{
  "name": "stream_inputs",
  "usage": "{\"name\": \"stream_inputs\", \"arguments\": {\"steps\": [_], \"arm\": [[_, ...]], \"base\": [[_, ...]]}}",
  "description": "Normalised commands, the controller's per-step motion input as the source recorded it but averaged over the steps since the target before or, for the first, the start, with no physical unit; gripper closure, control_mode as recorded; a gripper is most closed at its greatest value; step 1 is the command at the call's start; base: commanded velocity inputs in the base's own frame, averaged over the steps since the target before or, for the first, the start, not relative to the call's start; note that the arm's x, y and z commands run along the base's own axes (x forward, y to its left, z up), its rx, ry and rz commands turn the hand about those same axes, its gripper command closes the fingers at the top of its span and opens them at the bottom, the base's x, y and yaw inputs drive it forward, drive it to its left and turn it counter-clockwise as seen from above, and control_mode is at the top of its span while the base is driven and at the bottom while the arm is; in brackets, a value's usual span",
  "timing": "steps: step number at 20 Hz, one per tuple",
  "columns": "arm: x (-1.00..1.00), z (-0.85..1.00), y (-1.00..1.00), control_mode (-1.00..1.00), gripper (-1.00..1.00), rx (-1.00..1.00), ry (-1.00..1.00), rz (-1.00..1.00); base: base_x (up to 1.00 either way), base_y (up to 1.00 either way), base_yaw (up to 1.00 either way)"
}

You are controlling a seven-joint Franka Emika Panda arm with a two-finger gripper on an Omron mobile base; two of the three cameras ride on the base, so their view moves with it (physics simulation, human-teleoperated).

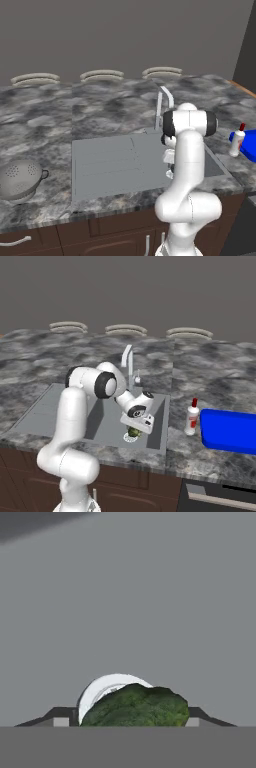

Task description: Pick up all produce items and place them in the sink. Turn on the sink faucet to wash them. Then turn the sink off and put them in the tray.

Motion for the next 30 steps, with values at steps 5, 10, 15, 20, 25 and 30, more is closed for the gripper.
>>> {"name": "stream_inputs", "arguments": {"steps": [5,10,15,20,25,30], "arm": [[-0.07,0.38,0.00,-1.00,-1.00,0.00,-0.20,0.00],[-0.06,0.55,0.06,-1.00,-1.00,-0.01,-0.15,0.00],[-0.07,0.53,0.04,-1.00,-1.00,-0.05,-0.13,0.00],[-0.25,1.00,-0.17,-1.00,-1.00,0.00,-0.36,0.00],[0.19,0.87,-0.20,-1.00,-1.00,0.06,-0.33,0.03],[0.64,0.51,-0.24,-1.00,-1.00,0.13,-0.27,0.06]], "base": [[0.00,0.00,0.00],[0.00,0.00,0.00],[0.00,0.00,0.00],[0.00,0.00,0.00],[0.00,0.00,0.00],[0.00,0.00,0.00]]}}
